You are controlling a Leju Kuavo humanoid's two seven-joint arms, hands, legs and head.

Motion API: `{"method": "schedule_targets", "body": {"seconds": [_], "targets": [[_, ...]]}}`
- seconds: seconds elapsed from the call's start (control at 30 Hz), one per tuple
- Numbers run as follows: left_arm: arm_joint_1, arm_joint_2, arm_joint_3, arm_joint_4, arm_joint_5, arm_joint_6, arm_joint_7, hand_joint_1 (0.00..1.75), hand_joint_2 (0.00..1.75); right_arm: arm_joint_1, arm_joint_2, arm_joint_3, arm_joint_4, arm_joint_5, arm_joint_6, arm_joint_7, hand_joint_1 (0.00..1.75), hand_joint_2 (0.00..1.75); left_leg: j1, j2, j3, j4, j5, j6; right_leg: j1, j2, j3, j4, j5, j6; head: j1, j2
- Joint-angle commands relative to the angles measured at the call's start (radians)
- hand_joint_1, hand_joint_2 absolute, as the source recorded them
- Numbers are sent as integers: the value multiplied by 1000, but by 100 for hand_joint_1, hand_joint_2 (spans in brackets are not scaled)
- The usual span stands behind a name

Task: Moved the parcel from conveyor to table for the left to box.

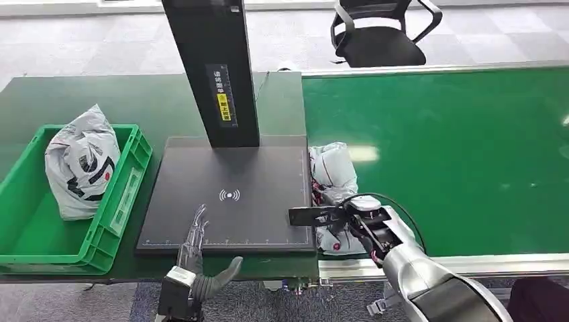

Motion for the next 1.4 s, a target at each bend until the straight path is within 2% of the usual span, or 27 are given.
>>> {"method": "schedule_targets", "body": {"seconds": [0.03, 0.23, 0.27, 0.3, 0.7, 0.83, 0.93, 1.0, 1.07, 1.1, 1.17, 1.2, 1.23, 1.27, 1.4], "targets": [[-43, -19, -32, 108, 18, 20, 0, 0, 175, 142, 22, -4, 56, -32, 113, 5, 0, 175, 1, -7, 5, -4, 1, 2, 2, -7, 8, -5, 0, -4, 0, 0], [-43, -21, -34, 105, 22, 24, -2, 0, 175, 148, 25, 22, 55, -17, 107, 24, 0, 175, 2, -7, 13, -4, -3, 3, 3, -8, 16, -6, -4, -4, 0, 0], [-42, -23, -34, 101, 22, 24, -2, 0, 175, 147, 24, 28, 53, -14, 105, 21, 150, 175, 2, -5, 16, -3, -5, 1, 2, -5, 18, -4, -5, -4, 0, 0], [-42, -23, -34, 98, 22, 23, -2, 0, 175, 145, 21, 38, 54, -9, 110, 14, 175, 175, 2, -7, 15, -4, -4, 2, 3, -8, 18, -6, -5, -5, 0, 0], [-36, -24, -33, 83, 22, 26, 3, 0, 175, 118, 22, 26, 54, 2, 83, -7, 175, 175, 2, -7, 17, -5, -6, 3, 3, -7, 20, -6, -7, -5, 0, 0], [-26, -22, -26, 71, 20, 25, 7, 0, 175, 80, 22, 12, 36, -26, 18, -17, 175, 175, 2, -5, 16, -4, -6, 3, 3, -5, 19, -5, -6, -5, 0, 0], [-11, -19, -17, 53, 11, 13, 6, 0, 175, 37, 25, -66, 8, -104, -202, -48, 175, 175, 1, -2, 16, -1, -9, 2, 2, -2, 18, -2, -8, -4, 0, 0], [-2, -19, -11, 44, 6, 9, 4, 0, 175, -6, 28, -106, -12, -146, -268, -67, 175, 175, 1, 0, 15, 0, -9, 1, 1, 0, 16, 0, -8, -4, 0, 0], [11, -23, 3, 30, -4, 3, -2, 0, 175, -31, 40, -212, -74, -252, -462, -130, 175, 175, 0, 3, 11, 0, -9, 2, 1, 3, 12, 1, -6, -5, 0, 0], [13, -23, 4, 30, -4, 3, -2, 0, 175, -55, 41, -212, -69, -253, -449, -128, 175, 175, 0, 7, 10, 1, -9, 1, 1, 6, 10, 3, -6, -4, 0, 0], [15, -25, 6, 34, -8, 4, -8, 0, 175, -67, 52, -321, -139, -364, -609, -225, 175, 175, 0, 7, 4, 2, -7, 2, 0, 6, 5, 4, -4, -5, 0, 0], [14, -26, 6, 37, -9, 4, -10, 0, 175, -83, 48, -320, -144, -367, -595, -223, 175, 175, 0, 7, 3, 1, -6, 1, 0, 6, 3, 3, -3, -5, -1, 0], [11, -28, 8, 44, -11, 7, -16, 0, 175, -72, 54, -380, -199, -436, -671, -291, 175, 175, 0, 6, -1, 1, -5, 2, 0, 5, 0, 3, -2, -6, 0, 0], [9, -29, 9, 50, -12, 13, -22, 0, 175, -74, 52, -407, -236, -478, -696, -328, 175, 175, 0, 3, -2, 1, -4, 2, 1, 3, 0, 3, -2, -5, 0, 0], [8, -31, 13, 55, -11, 29, -31, 0, 175, -68, 53, -428, -315, -550, -714, -378, 175, 175, 0, -2, -3, 1, -3, 2, 1, -1, 0, 2, -3, -4, 0, 0]]}}
